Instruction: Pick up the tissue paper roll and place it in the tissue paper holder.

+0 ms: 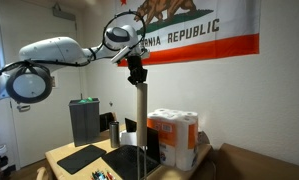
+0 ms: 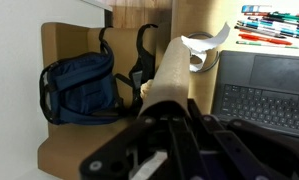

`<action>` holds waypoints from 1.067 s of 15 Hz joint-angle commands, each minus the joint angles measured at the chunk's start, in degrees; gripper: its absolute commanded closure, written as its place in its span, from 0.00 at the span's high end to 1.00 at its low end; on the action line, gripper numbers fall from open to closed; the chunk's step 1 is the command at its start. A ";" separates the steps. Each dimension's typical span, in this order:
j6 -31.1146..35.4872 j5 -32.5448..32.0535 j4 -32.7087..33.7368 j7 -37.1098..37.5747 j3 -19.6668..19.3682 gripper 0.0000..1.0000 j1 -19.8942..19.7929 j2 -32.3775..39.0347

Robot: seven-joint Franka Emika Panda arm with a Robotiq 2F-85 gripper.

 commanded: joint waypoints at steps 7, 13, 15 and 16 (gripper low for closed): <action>-0.54 2.42 -1.81 0.66 0.98 0.01 -0.28 -1.90; -2.91 2.21 -2.15 1.53 0.70 0.01 -0.29 -2.11; -3.80 2.54 -2.23 1.71 0.90 0.01 -0.49 -2.18; -4.06 2.77 -2.19 1.72 1.07 0.01 -0.62 -2.17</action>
